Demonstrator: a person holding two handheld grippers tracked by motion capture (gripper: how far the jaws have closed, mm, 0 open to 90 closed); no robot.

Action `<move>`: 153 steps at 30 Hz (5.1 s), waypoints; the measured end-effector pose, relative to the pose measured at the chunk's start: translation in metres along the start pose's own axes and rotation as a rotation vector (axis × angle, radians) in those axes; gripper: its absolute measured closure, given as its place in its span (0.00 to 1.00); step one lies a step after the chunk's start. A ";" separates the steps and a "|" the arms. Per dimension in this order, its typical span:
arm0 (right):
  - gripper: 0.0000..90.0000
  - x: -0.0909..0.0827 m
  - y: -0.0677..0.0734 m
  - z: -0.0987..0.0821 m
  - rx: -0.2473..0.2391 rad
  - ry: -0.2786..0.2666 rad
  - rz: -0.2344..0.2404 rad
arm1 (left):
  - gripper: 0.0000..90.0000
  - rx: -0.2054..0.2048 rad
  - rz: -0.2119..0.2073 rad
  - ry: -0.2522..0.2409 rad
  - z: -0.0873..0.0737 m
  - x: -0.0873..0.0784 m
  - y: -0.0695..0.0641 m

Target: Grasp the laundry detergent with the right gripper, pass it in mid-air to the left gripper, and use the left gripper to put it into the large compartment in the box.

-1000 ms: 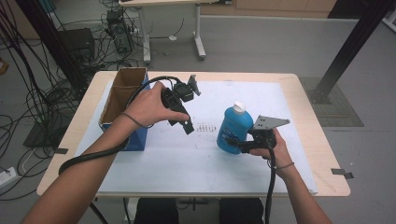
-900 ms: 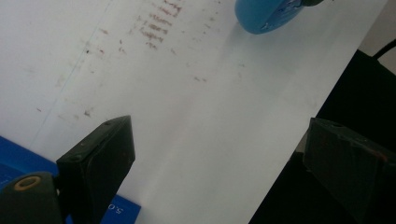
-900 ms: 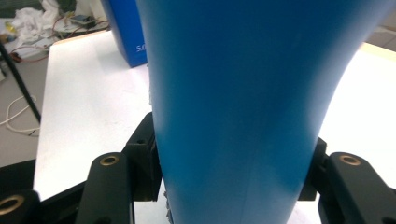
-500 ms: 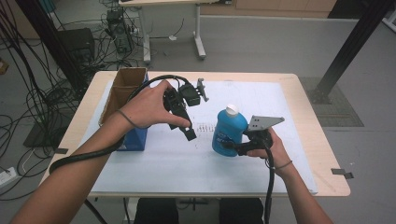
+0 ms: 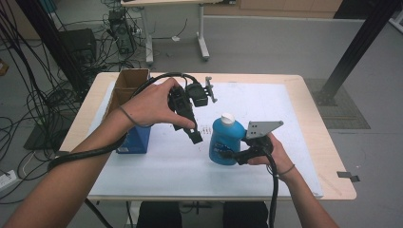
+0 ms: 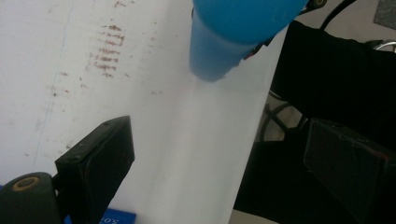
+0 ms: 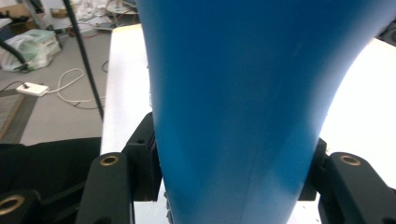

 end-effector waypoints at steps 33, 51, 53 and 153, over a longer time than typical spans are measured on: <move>0.46 0.035 -0.006 0.030 -0.077 0.086 0.139 | 0.10 0.180 -0.029 0.063 0.041 0.000 -0.029; 0.46 0.037 -0.004 0.031 -0.084 0.086 0.143 | 0.10 0.188 -0.031 0.079 0.045 0.005 -0.030; 0.46 0.037 -0.004 0.031 -0.085 0.087 0.142 | 0.09 0.188 -0.030 0.080 0.045 0.005 -0.031; 0.47 0.039 -0.001 0.045 -0.106 0.090 0.141 | 0.11 0.215 0.020 0.095 0.046 0.002 -0.045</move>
Point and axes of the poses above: each handheld gripper's, and its own axes: x roughly forward along the jaws, z roughly out of its top, y roughly to its left, the point moved 1 cm from there along x, roughly forward along the jaws, and after that the axes turned 13 degrees about z, right-handed, at the moved point
